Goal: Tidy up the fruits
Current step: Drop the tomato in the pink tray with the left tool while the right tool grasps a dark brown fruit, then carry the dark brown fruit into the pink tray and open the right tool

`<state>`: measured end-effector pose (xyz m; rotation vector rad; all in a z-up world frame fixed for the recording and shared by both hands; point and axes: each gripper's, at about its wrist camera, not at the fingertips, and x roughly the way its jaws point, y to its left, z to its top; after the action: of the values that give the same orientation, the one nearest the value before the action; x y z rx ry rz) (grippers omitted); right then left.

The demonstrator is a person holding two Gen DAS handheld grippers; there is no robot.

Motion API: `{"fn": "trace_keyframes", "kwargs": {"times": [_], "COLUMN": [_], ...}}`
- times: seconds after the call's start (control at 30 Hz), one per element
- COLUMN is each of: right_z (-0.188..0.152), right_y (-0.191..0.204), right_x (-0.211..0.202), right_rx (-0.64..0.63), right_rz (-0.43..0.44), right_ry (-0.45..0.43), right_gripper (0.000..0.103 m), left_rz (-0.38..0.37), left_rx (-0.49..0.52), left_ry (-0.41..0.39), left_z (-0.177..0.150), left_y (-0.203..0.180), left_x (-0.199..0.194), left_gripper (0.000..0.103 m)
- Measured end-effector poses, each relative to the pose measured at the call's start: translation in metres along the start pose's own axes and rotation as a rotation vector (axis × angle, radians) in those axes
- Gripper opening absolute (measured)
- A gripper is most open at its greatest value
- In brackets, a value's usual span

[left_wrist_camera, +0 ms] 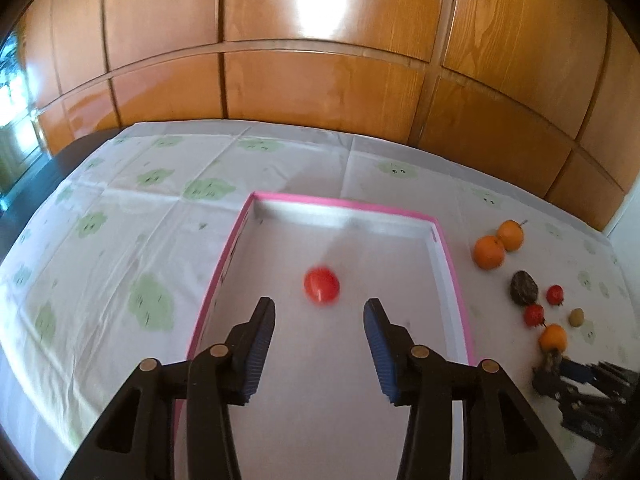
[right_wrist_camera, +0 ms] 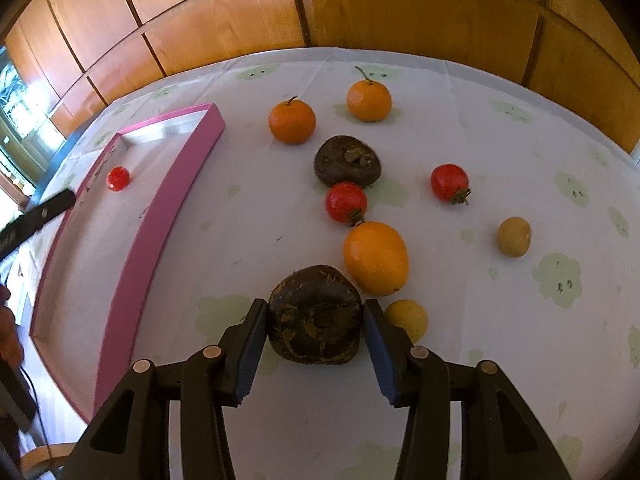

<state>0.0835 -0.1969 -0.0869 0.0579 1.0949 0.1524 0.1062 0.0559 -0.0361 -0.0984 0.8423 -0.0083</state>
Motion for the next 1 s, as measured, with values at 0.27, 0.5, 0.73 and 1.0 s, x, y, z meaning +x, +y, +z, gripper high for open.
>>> {"fn": "trace_keyframes", "kwargs": {"times": [0.27, 0.5, 0.73, 1.0], "right_z": [-0.010, -0.012, -0.001, 0.011], "right_y": [0.016, 0.028, 0.051, 0.092], "right_x": [-0.002, -0.002, -0.021, -0.026], "right_rx": [-0.010, -0.024, -0.069, -0.163], "right_rz": [0.002, 0.012, 0.048, 0.108], "right_ry": [-0.012, -0.015, -0.061, -0.071], "right_gripper": [0.049, 0.048, 0.048, 0.048], "left_rz": [0.015, 0.021, 0.020, 0.022], "left_rx": [0.003, -0.008, -0.016, -0.044], "left_ry": [-0.033, -0.041, -0.050, -0.047], "left_z": [-0.036, -0.050, -0.055, -0.060], "left_y": [-0.004, 0.001, 0.006, 0.018], "left_x": [-0.036, -0.051, -0.058, -0.059], "left_gripper": [0.056, 0.059, 0.061, 0.062]}}
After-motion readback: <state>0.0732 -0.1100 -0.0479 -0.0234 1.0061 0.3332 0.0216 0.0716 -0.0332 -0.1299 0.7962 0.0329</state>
